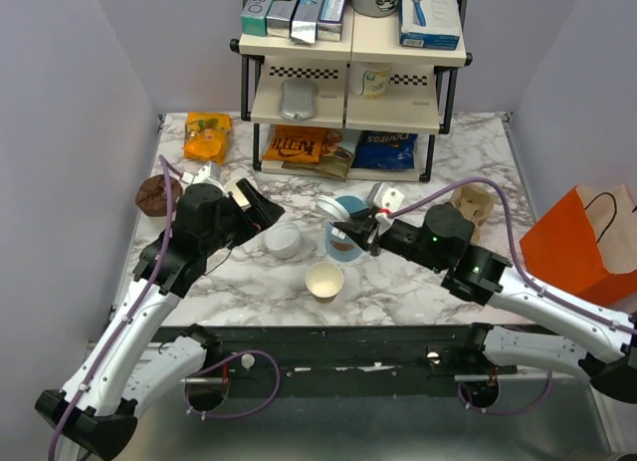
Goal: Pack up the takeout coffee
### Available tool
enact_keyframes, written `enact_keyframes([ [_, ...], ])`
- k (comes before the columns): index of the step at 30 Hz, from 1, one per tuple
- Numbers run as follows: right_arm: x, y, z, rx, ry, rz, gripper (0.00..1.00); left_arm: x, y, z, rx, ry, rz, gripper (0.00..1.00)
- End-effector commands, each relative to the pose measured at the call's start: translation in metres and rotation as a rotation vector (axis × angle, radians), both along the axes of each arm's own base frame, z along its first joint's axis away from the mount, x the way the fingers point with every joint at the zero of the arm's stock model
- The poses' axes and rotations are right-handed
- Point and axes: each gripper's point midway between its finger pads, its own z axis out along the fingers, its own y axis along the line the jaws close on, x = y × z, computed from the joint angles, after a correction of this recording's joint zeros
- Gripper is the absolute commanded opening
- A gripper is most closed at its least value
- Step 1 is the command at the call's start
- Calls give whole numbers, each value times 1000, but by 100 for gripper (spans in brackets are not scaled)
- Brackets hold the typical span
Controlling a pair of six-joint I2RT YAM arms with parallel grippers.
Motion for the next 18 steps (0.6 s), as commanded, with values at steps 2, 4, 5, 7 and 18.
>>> enact_keyframes([
  [2,9,-53,-14,160,323,-317,22,13,-16,-38,149,-84,-197,99],
  [4,8,-68,-21,169,367,-379,22,15,-33,-55,165,-63,-319,99],
  [5,6,-77,-18,210,402,-407,22,19,-41,-56,170,-83,-355,99],
  [7,11,-96,-25,215,428,-493,22,28,-49,-69,250,-87,-374,97],
  [18,43,-157,-53,248,493,-709,22,37,-36,-120,663,50,-311,82],
])
